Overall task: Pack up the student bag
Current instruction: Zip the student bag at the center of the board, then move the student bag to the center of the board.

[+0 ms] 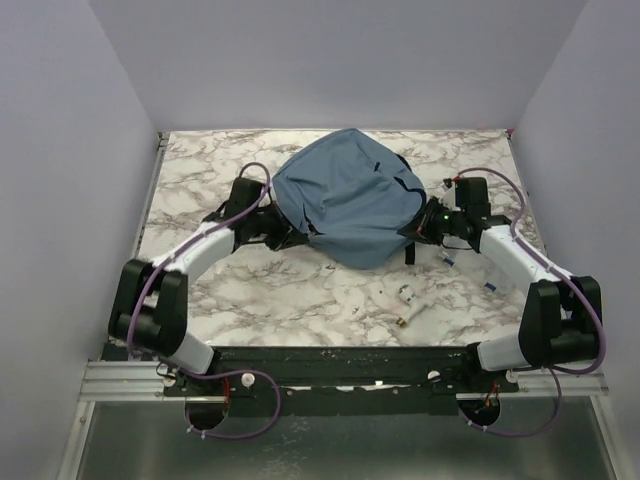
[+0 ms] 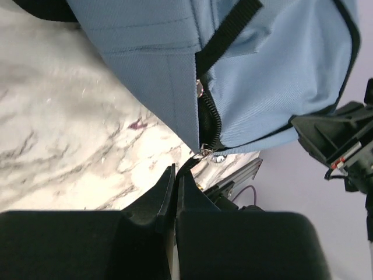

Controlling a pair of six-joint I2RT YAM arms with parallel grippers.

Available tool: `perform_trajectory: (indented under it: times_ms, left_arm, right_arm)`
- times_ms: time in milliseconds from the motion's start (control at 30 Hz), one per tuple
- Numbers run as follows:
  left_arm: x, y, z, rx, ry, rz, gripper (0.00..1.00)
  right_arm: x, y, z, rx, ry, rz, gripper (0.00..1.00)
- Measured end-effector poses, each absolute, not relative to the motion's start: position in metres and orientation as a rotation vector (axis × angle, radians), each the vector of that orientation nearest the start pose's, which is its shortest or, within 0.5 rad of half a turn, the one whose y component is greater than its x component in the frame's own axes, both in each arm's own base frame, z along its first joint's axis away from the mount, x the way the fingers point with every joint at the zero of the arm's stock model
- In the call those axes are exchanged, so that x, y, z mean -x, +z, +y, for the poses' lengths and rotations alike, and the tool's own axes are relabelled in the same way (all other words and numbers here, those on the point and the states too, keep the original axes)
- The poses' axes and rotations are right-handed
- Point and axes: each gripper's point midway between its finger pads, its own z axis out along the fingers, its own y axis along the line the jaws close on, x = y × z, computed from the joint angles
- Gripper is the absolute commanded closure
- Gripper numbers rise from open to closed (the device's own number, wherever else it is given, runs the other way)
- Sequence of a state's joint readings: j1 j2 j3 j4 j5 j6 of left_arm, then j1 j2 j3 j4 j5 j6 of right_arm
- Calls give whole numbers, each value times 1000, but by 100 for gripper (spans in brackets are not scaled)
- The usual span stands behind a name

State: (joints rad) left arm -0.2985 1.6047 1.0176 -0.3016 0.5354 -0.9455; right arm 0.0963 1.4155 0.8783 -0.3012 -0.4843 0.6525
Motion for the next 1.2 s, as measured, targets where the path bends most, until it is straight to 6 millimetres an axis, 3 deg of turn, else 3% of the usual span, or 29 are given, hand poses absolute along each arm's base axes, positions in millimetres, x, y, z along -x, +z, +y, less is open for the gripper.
perform_trajectory:
  times_ms: [167, 267, 467, 700, 733, 833, 933, 1033, 1200]
  left_arm:
    - [-280, 136, -202, 577, -1138, 2461, 100]
    - [-268, 141, -197, 582, -1148, 2434, 100]
    - [-282, 114, -194, 689, -1093, 2524, 100]
    - [-315, 113, -193, 743, -1092, 2534, 100]
    - [-317, 112, -193, 745, -1095, 2531, 97]
    - [-317, 112, -192, 743, -1096, 2522, 74]
    - [-314, 106, -175, 778, -1025, 2502, 50]
    - [-307, 101, -146, 842, -920, 2466, 38]
    - [-300, 126, -139, 733, -906, 2399, 28]
  right_arm:
    - [-321, 124, 152, -340, 990, 2471, 99]
    - [-317, 124, 158, -305, 1030, 2487, 99]
    - [-319, 108, 156, -317, 1004, 2529, 99]
    - [-342, 105, 153, -339, 959, 2526, 100]
    - [-346, 106, 153, -340, 956, 2523, 99]
    - [-358, 107, 155, -339, 951, 2519, 99]
    - [-369, 96, 145, -376, 861, 2528, 99]
    - [-384, 84, 135, -408, 774, 2540, 99]
    - [-404, 79, 139, -393, 700, 2542, 99]
